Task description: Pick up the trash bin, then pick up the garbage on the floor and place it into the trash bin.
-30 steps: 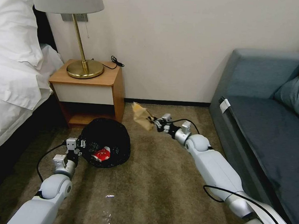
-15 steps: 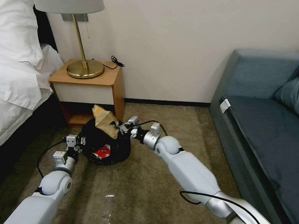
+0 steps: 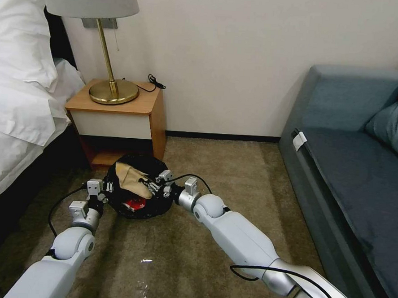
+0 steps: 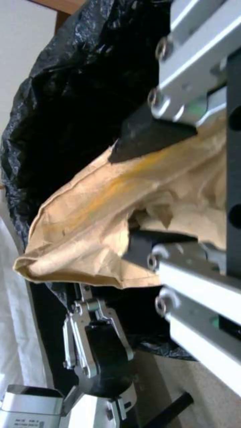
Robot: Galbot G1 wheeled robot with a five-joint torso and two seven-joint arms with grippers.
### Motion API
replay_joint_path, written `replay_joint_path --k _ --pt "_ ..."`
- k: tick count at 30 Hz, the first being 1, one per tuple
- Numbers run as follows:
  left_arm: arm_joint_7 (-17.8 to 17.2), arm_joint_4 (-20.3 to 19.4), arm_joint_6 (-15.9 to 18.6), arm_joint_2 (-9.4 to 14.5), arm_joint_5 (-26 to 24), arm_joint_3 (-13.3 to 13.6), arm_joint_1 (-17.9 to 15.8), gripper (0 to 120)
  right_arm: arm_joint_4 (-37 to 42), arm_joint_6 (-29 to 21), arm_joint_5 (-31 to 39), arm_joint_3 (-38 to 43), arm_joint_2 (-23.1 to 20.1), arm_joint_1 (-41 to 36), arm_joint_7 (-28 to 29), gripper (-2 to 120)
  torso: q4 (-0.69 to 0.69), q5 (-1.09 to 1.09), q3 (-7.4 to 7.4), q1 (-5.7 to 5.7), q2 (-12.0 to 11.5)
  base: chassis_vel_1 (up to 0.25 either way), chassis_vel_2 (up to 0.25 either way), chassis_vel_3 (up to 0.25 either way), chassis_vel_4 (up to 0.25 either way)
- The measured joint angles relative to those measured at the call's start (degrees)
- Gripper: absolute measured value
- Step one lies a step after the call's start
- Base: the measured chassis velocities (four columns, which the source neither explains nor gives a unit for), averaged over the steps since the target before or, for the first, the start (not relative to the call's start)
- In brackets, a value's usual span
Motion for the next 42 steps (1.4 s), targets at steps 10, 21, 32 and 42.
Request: replay_joint_path --k 10,21,32,42 --pt "-0.6 -0.4 0.0 0.0 0.2 -0.4 0.6 4 3.4 -0.3 -0.3 0.7 -1.2 -0.5 0.8 79 0.0 0.0 0.0 0.0 0.0 0.0 0.0 0.0 0.0" --pt "-0.9 -1.2 0.1 0.3 0.2 -0.9 1.5 4 4.8 0.1 -1.3 -0.4 -2.9 -0.2 1.1 100 0.0 0.0 0.0 0.0 0.0 0.0 0.0 0.0 0.0" --pt "-1.5 -2.2 0.7 0.2 0.7 -1.0 2.2 4 4.1 -5.9 0.9 -17.0 -5.9 15.3 0.9 100 0.01 0.0 0.0 0.0 0.0 0.0 0.0 0.0 0.0" --pt "-1.6 -1.9 0.7 0.1 1.4 -1.3 3.0 4 3.3 -9.8 3.5 -27.8 -6.8 26.6 -4.8 100 0.01 0.0 0.0 0.0 0.0 0.0 0.0 0.0 0.0"
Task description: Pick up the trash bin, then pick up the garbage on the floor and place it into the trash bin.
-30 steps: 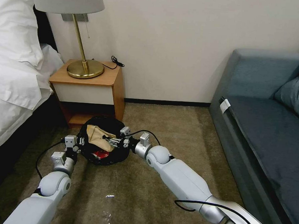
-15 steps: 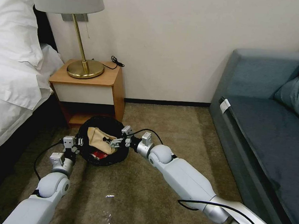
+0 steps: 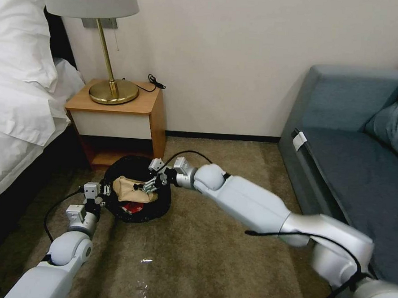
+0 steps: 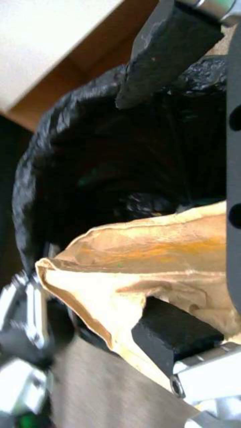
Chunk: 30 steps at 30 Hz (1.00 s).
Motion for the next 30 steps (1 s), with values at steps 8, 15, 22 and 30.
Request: replay_joint_path --k 8,15,22,30 --pt "0.4 0.6 -0.3 -0.9 1.1 0.1 0.4 4 -0.7 -0.8 0.8 -5.4 -0.5 6.9 -8.5 100 -0.01 0.0 0.0 0.0 0.0 0.0 0.0 0.0 0.0" --pt "-0.2 -0.5 0.5 -1.6 1.8 0.8 0.5 4 -4.0 0.1 -7.4 -6.2 2.0 10.4 -15.4 100 -0.01 0.0 0.0 0.0 0.0 0.0 0.0 0.0 0.0" --pt "-0.9 -1.5 1.3 -1.7 2.1 1.1 1.0 4 -7.4 1.7 -22.3 -4.1 5.5 11.7 -21.7 100 -0.01 0.0 0.0 0.0 0.0 0.0 0.0 0.0 0.0" --pt "-1.3 -2.2 1.3 -2.1 2.6 0.2 2.4 4 -11.3 3.8 -29.3 -2.0 9.7 12.0 -25.6 100 0.0 -0.01 0.0 0.0 0.0 0.0 0.0 0.0 0.0"
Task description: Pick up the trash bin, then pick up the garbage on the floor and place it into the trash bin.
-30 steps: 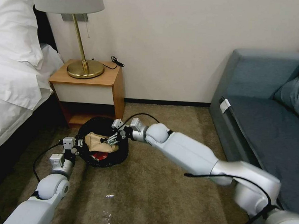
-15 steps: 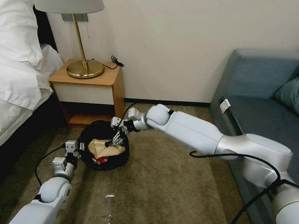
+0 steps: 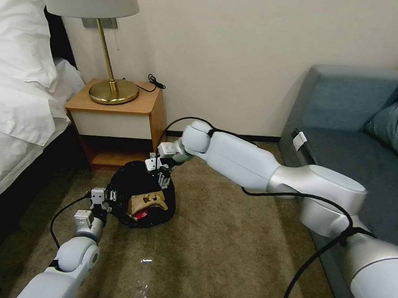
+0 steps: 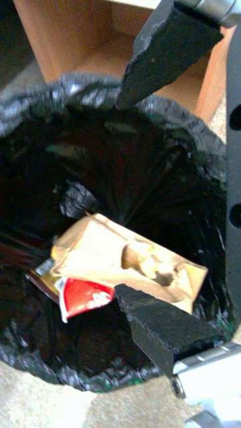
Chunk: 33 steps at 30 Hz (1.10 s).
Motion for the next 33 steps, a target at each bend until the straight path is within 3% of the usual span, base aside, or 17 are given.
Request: replay_joint_path --k 3,5,8,11,15,16,17,19,22,31,33 --pt "0.0 -0.1 0.0 0.0 -0.2 -0.6 0.5 4 -0.2 0.5 1.6 0.8 0.0 0.1 1.7 100 -0.01 0.0 0.0 0.0 0.0 0.0 0.0 0.0 0.0" --pt "0.0 -0.2 0.0 0.1 -1.2 -1.5 1.0 4 0.6 -0.2 8.0 2.5 -1.1 1.0 4.6 100 0.01 0.0 0.0 0.0 0.0 0.0 0.0 0.0 0.0" --pt "-0.1 -0.2 0.0 0.2 -2.0 -1.7 1.0 4 1.0 -0.9 11.6 4.4 -2.1 1.5 5.2 100 0.0 0.0 0.0 0.0 0.0 0.0 0.0 0.0 0.0" --pt "-2.9 -1.0 2.1 0.2 -6.8 -1.9 0.4 4 1.7 -2.8 20.7 10.1 -4.4 1.4 9.5 100 0.0 0.01 0.0 0.0 0.0 0.0 0.0 0.0 0.0" --pt "-5.3 -1.8 3.7 0.0 -10.7 -2.2 -0.4 4 2.6 -3.9 23.8 13.5 -5.7 0.5 11.7 100 0.01 0.01 0.0 0.0 0.0 0.0 0.0 0.0 0.0" --pt "-7.7 -2.5 4.8 -0.6 -14.5 -3.0 -1.6 4 3.1 -4.6 25.7 17.1 -7.3 -1.0 13.4 100 -0.01 0.01 0.0 0.0 0.0 0.0 0.0 0.0 0.0" --pt "-7.7 -2.5 4.8 -0.6 -14.5 -3.0 -1.6 4 3.1 -4.6 25.7 17.1 -7.3 -1.0 13.4 100 -0.01 0.01 0.0 0.0 0.0 0.0 0.0 0.0 0.0" --pt "-10.8 -4.4 6.8 -1.3 -20.6 -4.7 -2.5 4 3.2 -4.7 25.9 22.1 -9.2 -3.7 14.6 100 -0.02 0.03 0.0 0.0 0.0 0.0 0.0 0.0 0.0" --pt "-12.1 -4.9 7.7 -1.5 -23.9 -5.9 -3.1 4 3.7 -4.7 25.7 26.1 -11.1 -6.9 15.5 100 -0.02 0.02 0.0 0.0 0.0 0.0 0.0 0.0 0.0" --pt "-14.7 -5.3 9.5 -1.7 -27.0 -7.7 -2.9 4 4.5 -3.0 23.9 34.7 -16.3 -14.7 17.4 100 -0.01 0.03 0.0 0.0 0.0 0.0 0.0 0.0 0.0" --pt "-16.2 -5.2 10.2 -2.4 -29.0 -8.0 -3.0 4 5.3 -1.7 22.5 37.8 -19.7 -18.4 17.4 100 -0.01 0.03 0.0 0.0 0.0 0.0 0.0 0.0 0.0"
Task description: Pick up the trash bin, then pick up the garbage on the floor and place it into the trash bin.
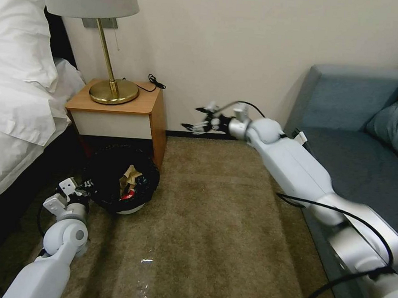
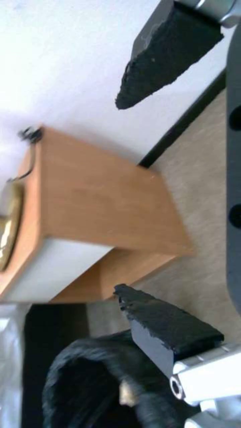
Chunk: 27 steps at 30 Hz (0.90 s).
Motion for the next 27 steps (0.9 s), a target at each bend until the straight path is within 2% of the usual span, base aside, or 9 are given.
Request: replay_joint_path --k 5,10,17,19,21,23,26,27 --pt "-0.1 1.6 0.5 -1.1 -2.4 0.2 -1.3 4 0.8 0.8 -0.8 2.4 -2.2 -3.2 -0.4 100 0.0 0.0 0.0 0.0 0.0 0.0 0.0 0.0 0.0" --pt "0.3 5.4 1.6 -3.0 -4.6 0.3 -2.8 4 1.6 1.1 -1.2 4.8 -3.4 -6.6 -0.9 100 0.01 -0.01 0.0 0.0 0.0 0.0 0.0 0.0 0.0" --pt "0.8 7.0 3.2 -3.2 -4.2 0.5 -3.3 4 2.6 1.8 -1.6 6.2 -4.5 -10.8 -1.6 100 0.0 0.0 0.0 0.0 0.0 0.0 0.0 0.0 0.0" --pt "0.9 7.1 3.4 -3.0 -3.9 0.7 -3.3 7 2.7 2.0 -1.6 6.4 -4.6 -11.2 -1.7 100 0.0 -0.03 0.0 0.0 0.0 0.0 0.0 0.0 0.0" --pt "1.1 7.1 3.4 -2.3 -2.6 1.0 -3.4 19 2.9 2.3 -1.6 7.3 -4.6 -12.3 -1.7 100 0.0 0.0 -0.01 0.0 0.0 0.0 0.0 0.0 0.0" --pt "1.1 7.1 3.4 -2.0 -2.1 1.1 -3.4 22 2.9 2.5 -1.6 7.6 -4.6 -12.6 -1.7 100 0.01 -0.01 0.0 0.0 0.0 0.0 0.0 0.0 0.0" --pt "1.1 6.0 3.8 -1.2 -1.3 1.2 -3.2 37 3.0 3.9 -1.5 8.6 -4.6 -13.7 -0.1 100 0.0 -0.01 -0.01 0.0 0.0 0.0 0.0 0.0 0.0" --pt "1.1 6.0 3.8 -1.2 -1.3 1.2 -3.2 37 3.0 3.9 -1.5 8.6 -4.6 -13.7 -0.1 100 0.0 -0.01 -0.01 0.0 0.0 0.0 0.0 0.0 0.0"
